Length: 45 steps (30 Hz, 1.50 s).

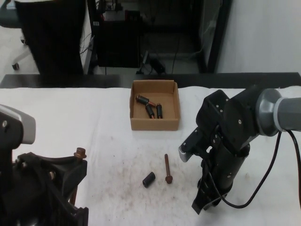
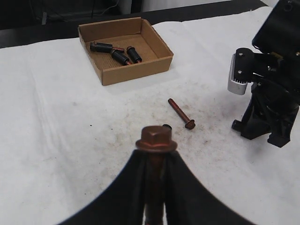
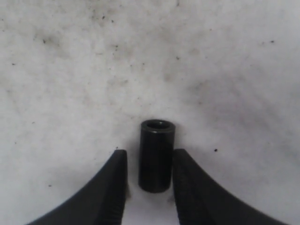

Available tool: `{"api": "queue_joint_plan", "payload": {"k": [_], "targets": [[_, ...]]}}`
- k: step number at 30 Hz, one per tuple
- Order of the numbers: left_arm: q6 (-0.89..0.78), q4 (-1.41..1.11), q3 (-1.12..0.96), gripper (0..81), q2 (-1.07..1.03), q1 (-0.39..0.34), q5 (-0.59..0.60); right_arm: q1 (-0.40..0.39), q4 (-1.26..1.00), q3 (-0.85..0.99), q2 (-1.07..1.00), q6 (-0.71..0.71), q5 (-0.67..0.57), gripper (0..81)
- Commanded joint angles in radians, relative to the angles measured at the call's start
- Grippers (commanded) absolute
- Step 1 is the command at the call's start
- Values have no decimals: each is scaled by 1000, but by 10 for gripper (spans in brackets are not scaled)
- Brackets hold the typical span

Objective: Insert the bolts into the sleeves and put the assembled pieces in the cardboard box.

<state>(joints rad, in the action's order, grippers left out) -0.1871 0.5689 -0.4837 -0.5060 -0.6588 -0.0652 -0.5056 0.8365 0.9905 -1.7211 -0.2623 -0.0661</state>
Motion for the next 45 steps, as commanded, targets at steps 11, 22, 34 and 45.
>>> {"api": "queue_joint_plan", "payload": {"k": [11, 22, 34, 45], "targets": [[-8, -12, -5, 2, 5, 2, -1, -3, -37, 1, 0, -18, -15, 318], [-8, -12, -5, 2, 5, 2, -1, -3, -23, 1, 0, -75, -15, 318], [-8, -12, -5, 2, 5, 2, -1, -3, -23, 1, 0, -83, 16, 318], [-8, -12, -5, 2, 5, 2, -1, -3, 10, 1, -57, -82, 16, 318]]}}
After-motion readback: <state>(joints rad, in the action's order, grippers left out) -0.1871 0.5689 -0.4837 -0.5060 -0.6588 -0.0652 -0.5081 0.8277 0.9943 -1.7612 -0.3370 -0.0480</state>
